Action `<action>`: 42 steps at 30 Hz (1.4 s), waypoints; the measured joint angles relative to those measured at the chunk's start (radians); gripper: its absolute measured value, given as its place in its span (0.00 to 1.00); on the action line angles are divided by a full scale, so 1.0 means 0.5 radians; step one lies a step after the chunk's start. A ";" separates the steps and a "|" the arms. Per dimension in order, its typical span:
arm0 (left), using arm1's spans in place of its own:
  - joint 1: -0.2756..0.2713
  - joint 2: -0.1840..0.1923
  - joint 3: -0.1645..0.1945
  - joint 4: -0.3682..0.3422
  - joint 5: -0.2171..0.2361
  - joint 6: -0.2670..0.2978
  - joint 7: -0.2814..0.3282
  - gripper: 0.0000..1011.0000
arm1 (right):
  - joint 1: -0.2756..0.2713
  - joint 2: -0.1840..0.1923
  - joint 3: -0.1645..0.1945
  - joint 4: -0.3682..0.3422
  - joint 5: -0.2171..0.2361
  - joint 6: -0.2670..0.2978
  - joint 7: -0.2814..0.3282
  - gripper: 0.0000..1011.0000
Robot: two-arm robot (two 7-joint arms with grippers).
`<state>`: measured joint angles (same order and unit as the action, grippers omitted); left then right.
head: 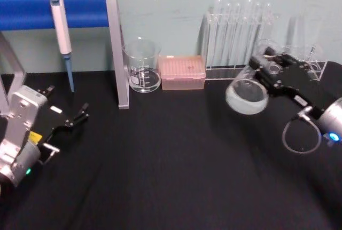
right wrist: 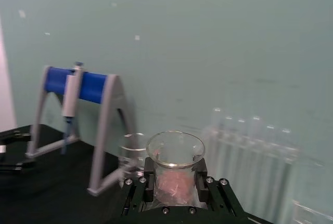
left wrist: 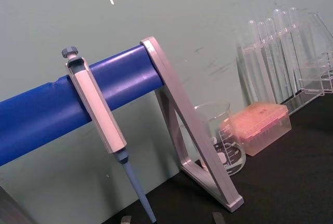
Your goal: Grasp the erlenmeyer flask with one hand, shake it three times, then place it back.
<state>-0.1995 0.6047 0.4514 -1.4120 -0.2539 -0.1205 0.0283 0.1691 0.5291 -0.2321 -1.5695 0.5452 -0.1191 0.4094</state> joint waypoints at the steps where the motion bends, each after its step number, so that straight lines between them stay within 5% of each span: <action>1: 0.000 0.000 0.000 0.000 0.000 0.000 0.000 0.99 | -0.010 0.002 0.014 -0.005 -0.005 0.002 -0.016 0.44; 10: 0.000 0.000 0.000 0.000 0.000 0.000 0.000 0.99 | -0.086 -0.003 0.123 -0.039 -0.055 0.025 -0.096 0.44; 18: 0.000 0.000 0.000 0.000 0.000 0.000 0.000 0.99 | -0.076 -0.032 0.134 -0.039 -0.079 0.029 -0.040 0.44; 42: 0.000 0.000 0.000 0.000 0.000 0.000 0.000 0.99 | 0.140 -0.067 -0.219 0.015 0.012 0.018 0.433 0.44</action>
<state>-0.1995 0.6047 0.4514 -1.4120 -0.2539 -0.1205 0.0283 0.2392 0.4955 -0.3414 -1.5621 0.5511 -0.1103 0.6258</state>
